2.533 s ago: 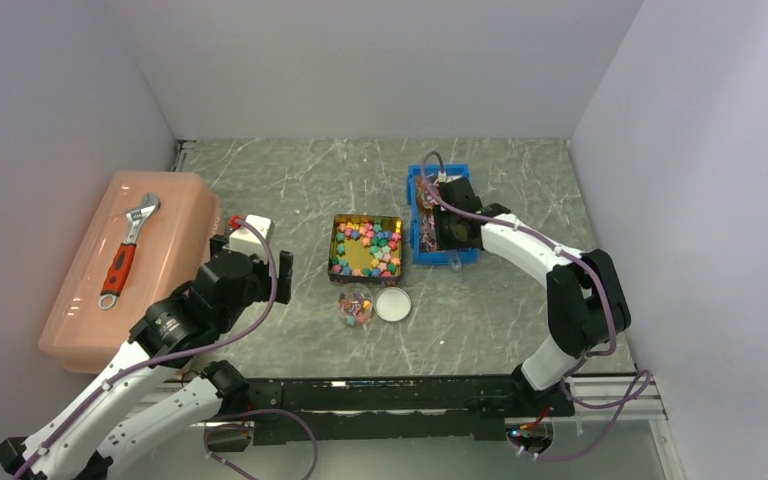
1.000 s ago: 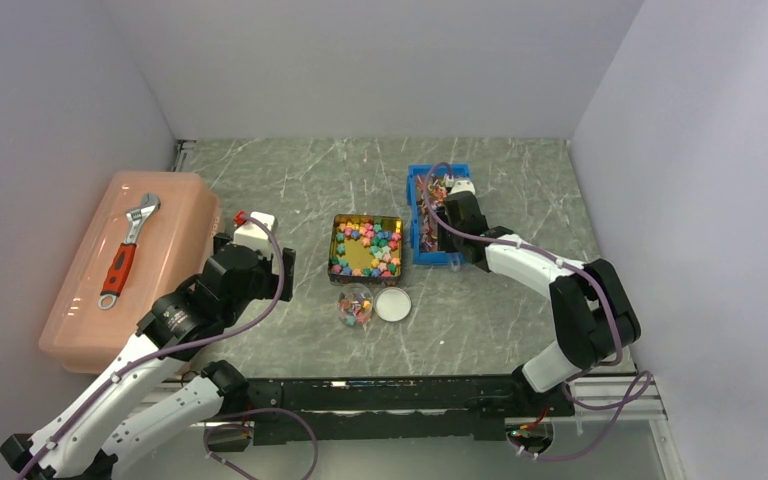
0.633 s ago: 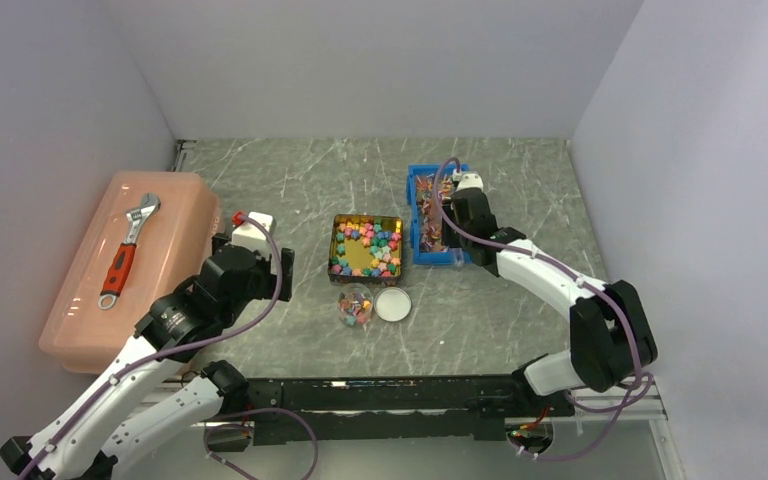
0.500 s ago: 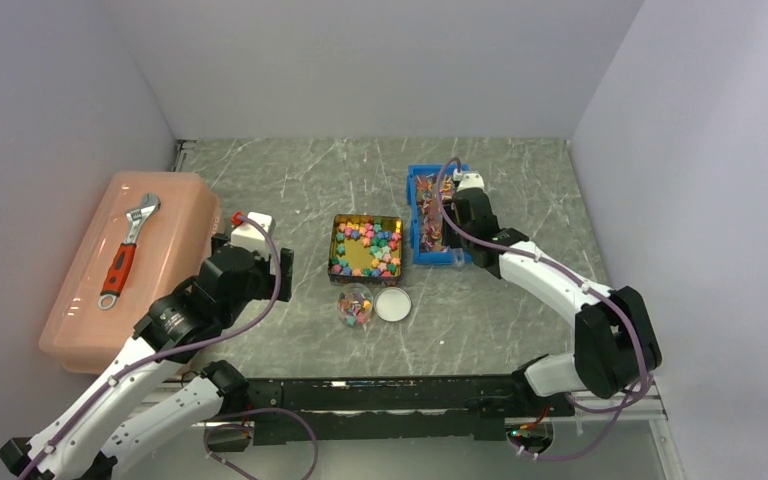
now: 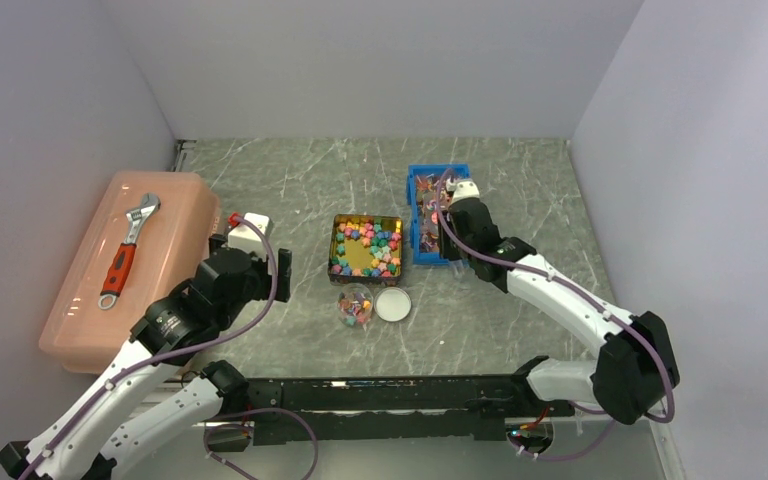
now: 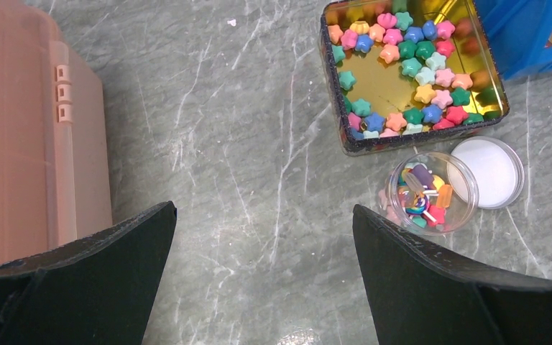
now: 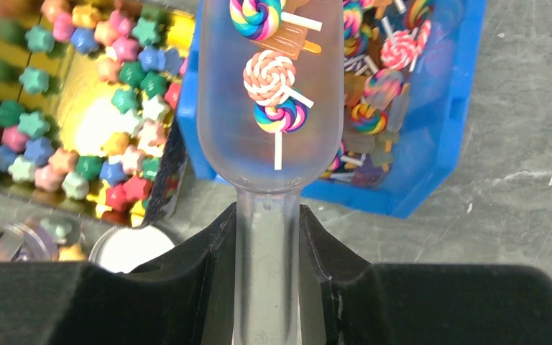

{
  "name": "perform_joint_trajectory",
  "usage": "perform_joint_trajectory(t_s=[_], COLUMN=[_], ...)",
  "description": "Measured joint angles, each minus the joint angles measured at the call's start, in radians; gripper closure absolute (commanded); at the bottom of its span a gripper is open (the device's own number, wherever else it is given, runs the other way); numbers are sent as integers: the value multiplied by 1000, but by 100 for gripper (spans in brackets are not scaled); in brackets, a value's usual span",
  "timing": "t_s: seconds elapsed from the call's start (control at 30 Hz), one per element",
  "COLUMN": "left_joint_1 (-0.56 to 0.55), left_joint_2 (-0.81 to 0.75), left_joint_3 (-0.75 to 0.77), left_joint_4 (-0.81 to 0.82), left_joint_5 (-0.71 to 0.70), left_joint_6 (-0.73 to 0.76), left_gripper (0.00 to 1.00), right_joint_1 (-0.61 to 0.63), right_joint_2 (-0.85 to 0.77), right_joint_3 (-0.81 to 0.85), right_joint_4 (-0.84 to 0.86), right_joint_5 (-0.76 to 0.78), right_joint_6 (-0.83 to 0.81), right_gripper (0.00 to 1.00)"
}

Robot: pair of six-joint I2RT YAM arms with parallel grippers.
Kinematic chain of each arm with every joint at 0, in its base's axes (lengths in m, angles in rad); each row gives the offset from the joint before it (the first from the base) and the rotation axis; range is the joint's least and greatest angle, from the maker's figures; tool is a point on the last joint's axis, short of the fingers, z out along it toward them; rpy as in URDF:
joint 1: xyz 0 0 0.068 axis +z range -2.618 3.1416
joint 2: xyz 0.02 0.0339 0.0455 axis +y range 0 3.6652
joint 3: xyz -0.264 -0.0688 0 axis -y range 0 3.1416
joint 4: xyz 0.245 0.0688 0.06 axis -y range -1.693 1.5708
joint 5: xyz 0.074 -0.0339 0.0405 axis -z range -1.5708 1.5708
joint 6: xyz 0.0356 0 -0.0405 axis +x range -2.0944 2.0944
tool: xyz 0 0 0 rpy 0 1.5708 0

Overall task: Pack the candies
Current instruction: Scoop the fake candies from the storage box, then place the fake candies in the packing bottle.

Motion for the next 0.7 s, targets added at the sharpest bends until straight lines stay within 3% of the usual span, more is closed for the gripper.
perform_joint_trajectory(t_s=[0.3, 0.7], left_joint_1=[0, 0], left_joint_2=[-18, -35], left_joint_3=[0, 0], left_joint_4=[0, 0], left_joint_5=[0, 0], left_joint_6=[0, 0], left_gripper=[1, 1], right_joint_1=[150, 276], right_joint_2=[-96, -180], right_joint_3=[0, 9], right_joint_4=[-146, -293], right_joint_5=[18, -122], right_joint_6=[-13, -50], right_gripper=[100, 100])
